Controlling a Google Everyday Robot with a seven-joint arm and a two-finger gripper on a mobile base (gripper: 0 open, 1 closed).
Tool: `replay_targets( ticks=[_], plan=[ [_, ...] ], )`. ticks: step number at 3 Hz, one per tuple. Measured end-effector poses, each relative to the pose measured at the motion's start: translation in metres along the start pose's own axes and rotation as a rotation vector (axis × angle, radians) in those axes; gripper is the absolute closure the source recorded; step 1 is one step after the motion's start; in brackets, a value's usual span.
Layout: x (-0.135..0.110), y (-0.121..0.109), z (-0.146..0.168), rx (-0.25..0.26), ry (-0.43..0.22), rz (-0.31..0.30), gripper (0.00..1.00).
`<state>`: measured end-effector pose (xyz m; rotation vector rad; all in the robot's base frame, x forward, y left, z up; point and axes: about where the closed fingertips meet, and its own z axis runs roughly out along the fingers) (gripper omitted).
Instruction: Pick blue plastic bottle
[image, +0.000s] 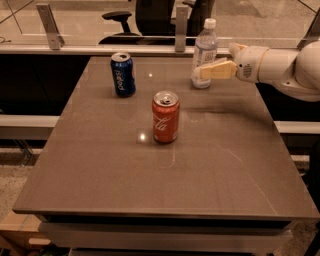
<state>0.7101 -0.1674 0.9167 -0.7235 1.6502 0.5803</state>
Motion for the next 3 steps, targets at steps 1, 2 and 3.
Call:
replay_targets(
  ticks=[1, 2, 3],
  plan=[
    [-0.003, -0.007, 0.011, -0.012, -0.023, -0.003, 0.0],
    [-0.009, -0.011, 0.023, -0.03, -0.03, -0.017, 0.0],
    [-0.01, -0.014, 0.036, -0.048, -0.037, -0.027, 0.0]
  ],
)
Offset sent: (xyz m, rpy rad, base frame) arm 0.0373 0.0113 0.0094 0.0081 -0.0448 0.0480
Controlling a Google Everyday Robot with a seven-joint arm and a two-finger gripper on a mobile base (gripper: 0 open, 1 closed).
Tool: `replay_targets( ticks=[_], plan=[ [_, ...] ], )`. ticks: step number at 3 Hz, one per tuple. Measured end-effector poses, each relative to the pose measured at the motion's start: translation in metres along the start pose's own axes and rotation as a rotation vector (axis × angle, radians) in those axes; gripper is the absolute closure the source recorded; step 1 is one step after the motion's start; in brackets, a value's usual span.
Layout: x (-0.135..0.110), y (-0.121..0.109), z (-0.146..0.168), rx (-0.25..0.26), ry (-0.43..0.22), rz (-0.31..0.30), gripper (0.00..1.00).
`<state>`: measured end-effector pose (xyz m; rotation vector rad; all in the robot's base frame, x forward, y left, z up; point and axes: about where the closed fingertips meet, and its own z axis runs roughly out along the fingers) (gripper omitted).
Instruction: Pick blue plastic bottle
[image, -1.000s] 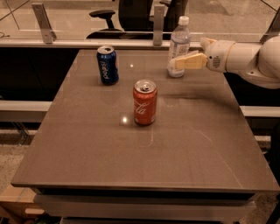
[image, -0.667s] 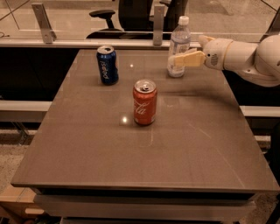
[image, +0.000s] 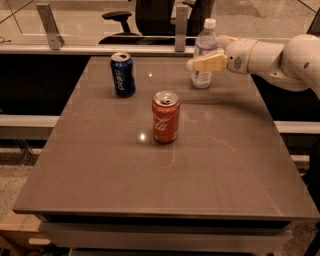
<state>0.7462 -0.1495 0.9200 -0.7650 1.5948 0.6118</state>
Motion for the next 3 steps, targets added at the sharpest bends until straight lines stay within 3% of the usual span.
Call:
replay_targets(
  ticks=[1, 3],
  plan=[
    [0.0, -0.001, 0.0156, -0.03, -0.006, -0.007, 0.0],
    [0.0016, -0.0015, 0.023, -0.051, -0.029, -0.009, 0.41]
  ],
)
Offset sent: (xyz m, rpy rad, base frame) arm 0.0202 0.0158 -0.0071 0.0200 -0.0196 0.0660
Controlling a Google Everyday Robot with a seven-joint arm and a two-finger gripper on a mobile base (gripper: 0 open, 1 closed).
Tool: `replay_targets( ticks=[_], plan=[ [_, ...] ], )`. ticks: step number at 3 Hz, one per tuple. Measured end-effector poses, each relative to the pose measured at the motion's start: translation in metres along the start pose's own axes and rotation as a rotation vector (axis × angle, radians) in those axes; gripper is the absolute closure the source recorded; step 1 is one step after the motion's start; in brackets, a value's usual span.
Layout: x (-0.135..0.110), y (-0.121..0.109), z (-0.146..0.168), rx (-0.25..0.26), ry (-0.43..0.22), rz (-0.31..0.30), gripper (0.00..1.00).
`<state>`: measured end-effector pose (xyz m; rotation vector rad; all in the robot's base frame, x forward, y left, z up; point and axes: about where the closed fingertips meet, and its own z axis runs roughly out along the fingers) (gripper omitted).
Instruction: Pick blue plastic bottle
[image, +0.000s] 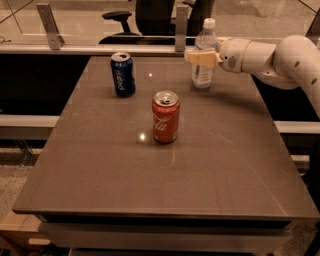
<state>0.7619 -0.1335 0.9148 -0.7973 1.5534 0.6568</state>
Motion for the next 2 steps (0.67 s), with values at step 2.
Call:
replay_targets(
  ticks=[2],
  plan=[
    [-0.004, 0.0006, -0.0066, -0.019, -0.034, 0.007, 0.88]
  ],
)
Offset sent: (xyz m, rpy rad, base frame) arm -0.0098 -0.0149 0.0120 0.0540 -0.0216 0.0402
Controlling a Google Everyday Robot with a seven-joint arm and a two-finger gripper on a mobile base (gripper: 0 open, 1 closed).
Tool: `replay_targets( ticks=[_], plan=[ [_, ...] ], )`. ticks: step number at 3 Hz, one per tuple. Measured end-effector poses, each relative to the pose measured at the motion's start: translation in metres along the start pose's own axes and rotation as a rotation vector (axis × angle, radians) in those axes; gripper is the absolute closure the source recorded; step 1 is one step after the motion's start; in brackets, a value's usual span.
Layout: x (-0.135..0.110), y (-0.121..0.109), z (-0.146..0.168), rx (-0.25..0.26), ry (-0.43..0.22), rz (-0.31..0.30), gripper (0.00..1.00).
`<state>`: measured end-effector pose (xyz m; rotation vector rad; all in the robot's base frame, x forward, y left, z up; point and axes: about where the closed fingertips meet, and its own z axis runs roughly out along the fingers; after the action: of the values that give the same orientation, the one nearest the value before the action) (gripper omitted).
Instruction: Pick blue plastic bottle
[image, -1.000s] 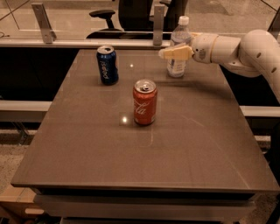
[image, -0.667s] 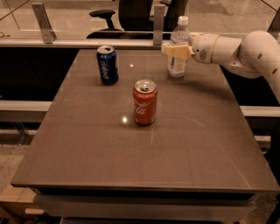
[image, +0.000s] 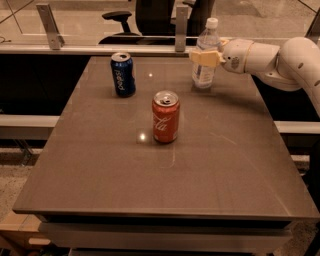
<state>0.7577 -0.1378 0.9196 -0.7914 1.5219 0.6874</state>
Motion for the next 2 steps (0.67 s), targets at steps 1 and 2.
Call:
replay_targets(
  ticks=[1, 2],
  plan=[
    [-0.011, -0.001, -0.006, -0.008, -0.004, -0.03, 1.0],
    [-0.027, -0.004, -0.012, -0.007, 0.005, -0.069, 1.0]
  ],
)
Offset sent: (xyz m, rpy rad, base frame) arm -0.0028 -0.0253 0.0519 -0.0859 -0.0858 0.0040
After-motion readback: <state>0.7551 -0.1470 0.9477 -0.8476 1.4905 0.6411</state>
